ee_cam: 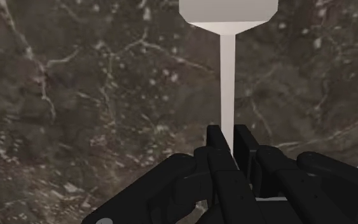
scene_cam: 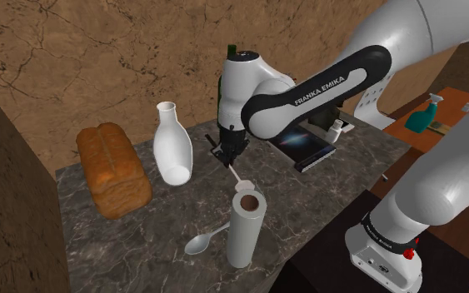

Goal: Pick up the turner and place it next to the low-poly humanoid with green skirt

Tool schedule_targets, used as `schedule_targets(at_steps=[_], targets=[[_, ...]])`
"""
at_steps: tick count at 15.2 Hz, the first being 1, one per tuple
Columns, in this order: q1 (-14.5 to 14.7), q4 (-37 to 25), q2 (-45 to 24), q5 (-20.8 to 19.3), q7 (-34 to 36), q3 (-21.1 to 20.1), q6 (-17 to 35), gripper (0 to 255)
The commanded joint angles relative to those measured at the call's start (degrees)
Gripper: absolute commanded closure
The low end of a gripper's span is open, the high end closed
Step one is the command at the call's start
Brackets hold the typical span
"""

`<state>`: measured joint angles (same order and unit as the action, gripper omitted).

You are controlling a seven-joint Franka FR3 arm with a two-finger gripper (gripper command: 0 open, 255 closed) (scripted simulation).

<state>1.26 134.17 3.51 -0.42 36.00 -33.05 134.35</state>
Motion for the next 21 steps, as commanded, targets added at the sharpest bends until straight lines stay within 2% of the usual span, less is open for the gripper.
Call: schedule_targets(at_steps=[1,21], targets=[[0.1,-0.4,1.3,1.0,-0.7,0.1,-1.6,255],[0.4,-9.7,8.8,5.1,-4.4,2.1,-17.4,255]])
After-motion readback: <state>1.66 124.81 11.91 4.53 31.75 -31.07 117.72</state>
